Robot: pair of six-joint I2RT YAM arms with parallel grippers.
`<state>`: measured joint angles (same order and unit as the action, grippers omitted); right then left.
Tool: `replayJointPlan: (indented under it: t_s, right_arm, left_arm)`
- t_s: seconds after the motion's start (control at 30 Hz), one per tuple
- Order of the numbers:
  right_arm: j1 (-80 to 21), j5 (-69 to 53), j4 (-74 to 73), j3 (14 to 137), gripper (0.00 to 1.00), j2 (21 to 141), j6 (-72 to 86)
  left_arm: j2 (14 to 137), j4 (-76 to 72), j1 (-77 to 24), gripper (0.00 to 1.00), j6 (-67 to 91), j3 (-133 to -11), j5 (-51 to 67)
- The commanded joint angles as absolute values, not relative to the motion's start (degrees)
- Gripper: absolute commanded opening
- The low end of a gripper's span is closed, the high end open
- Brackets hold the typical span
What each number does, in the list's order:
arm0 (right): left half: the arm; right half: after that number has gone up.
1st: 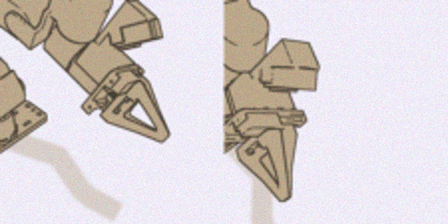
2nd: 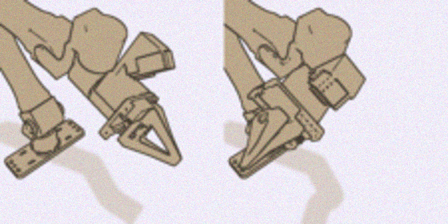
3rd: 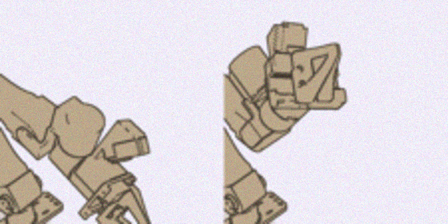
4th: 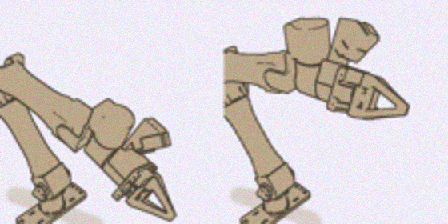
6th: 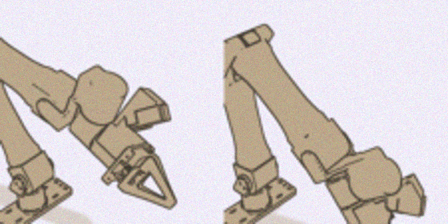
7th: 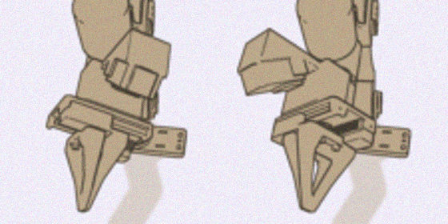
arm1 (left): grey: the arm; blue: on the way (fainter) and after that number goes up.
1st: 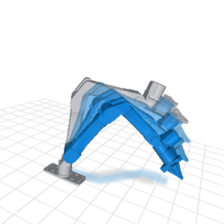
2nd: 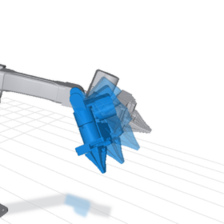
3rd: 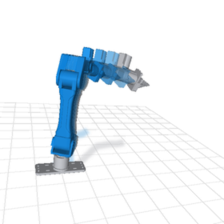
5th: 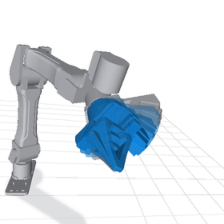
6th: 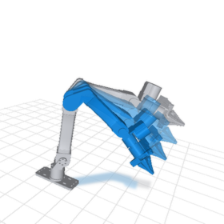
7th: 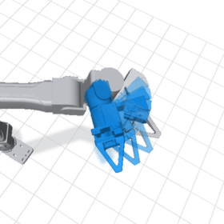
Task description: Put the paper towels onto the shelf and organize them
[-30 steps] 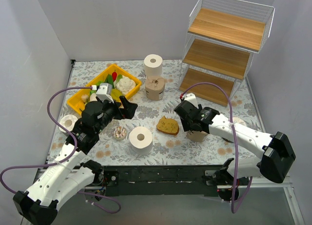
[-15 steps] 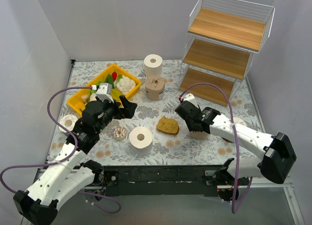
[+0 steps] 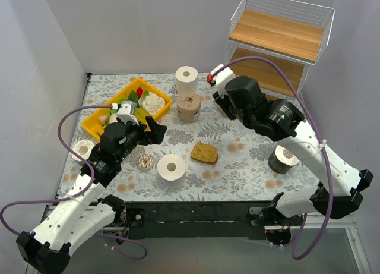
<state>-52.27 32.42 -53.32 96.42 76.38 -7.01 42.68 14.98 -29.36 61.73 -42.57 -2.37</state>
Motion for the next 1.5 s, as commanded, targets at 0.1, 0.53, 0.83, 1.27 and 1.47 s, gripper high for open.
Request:
replayJointPlan:
  t_s: [0.1,0.53,0.83,1.27,1.47]
  right_arm:
    - [-52.6,41.9,-29.0,105.5,0.33,76.5,-39.3]
    - [-38.0,33.7,-17.5,112.1,0.29,81.1,-56.1]
    - [-32.2,27.0,-19.1,113.0,0.30,83.3,-55.2]
    - [-29.4,25.7,-13.5,114.6,0.45,87.5,-60.6]
    - [-27.9,25.1,-7.8,114.9,0.53,88.5,-62.6]
  left_arm:
    - [42.3,14.9,-29.2,0.98,60.8,-42.8,-2.6]
    - [41.4,14.9,-29.2,0.98,60.6,-42.6,-3.3]
    - [41.3,14.9,-29.2,0.98,60.5,-42.6,-3.0]
    - [42.4,14.9,-29.2,0.98,60.5,-42.5,-3.2]
    - [42.5,14.9,-29.2,0.98,60.6,-42.5,-3.5]
